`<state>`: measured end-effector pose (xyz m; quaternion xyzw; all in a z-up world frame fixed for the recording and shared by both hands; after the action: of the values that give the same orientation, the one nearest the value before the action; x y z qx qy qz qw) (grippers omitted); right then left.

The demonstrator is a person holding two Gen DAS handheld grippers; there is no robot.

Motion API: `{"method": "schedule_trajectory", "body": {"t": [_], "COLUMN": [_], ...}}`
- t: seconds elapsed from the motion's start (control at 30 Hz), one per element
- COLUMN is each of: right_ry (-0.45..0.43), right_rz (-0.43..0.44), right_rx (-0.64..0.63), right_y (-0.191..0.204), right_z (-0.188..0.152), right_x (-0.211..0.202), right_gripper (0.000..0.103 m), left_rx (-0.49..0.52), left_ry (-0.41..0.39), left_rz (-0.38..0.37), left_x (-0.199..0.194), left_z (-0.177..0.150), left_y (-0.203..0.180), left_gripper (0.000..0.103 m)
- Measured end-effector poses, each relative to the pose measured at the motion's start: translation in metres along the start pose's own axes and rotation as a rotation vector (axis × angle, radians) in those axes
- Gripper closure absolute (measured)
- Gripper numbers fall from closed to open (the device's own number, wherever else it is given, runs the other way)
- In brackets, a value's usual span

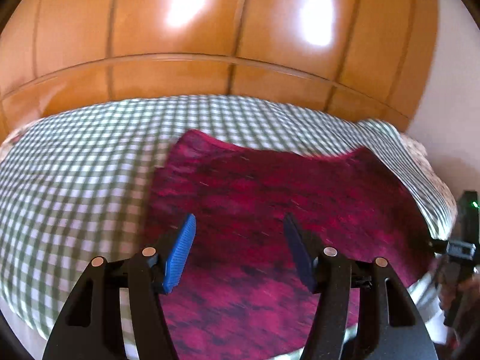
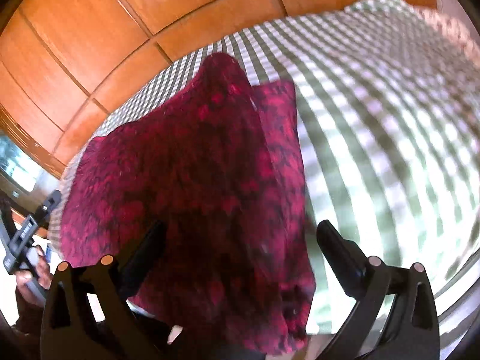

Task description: Fold small clothes

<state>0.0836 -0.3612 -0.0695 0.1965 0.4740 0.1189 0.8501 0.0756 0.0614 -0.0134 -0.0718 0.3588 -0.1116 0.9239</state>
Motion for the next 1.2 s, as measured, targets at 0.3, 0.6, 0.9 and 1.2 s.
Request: {"method": "schedule_trajectory", "body": {"t": [0.3,0.6,0.9,1.2], "right_ry": [0.034,0.040,0.017,-0.003], "right_rz": [0.084,0.161,0.264,0.364], "right_rx": [0.016,0.018,0.022,-0.198], "right_y": [0.010,0.019,0.048,0.154], "right_z": [-0.009,-0.014,-0.002,0.017], "right_x": [0.009,0.005,-0.014,-0.021], "right_gripper": [0.011,0.047,0.058,0.060], "left_rx": [0.039,0.026,0.003,-0.027], "left_ry": [0.081,0.084,0.082,0.073], "left_rz": [0.029,0.028,0.007,-0.023], "left_x": [0.031,0.033,0.034,0.029], "left_z": [-0.018,-0.020,-0.020,-0.019], "left_y": [-0.019,-0.017,-0.013,-0.009], "left_gripper": [0.039,0.038,0.038,0.038]}}
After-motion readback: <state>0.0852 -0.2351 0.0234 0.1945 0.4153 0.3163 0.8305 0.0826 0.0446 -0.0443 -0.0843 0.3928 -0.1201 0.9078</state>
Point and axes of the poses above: each gripper's, at about its wrist camera, not at the fingertips, and x roughly the way its jaws point, y to its left, z to its top, the point moved 2 cm from there along x, roughly the way its jaws point, and after that the axes turned 2 degrees about -x, right-handed, at the moved point
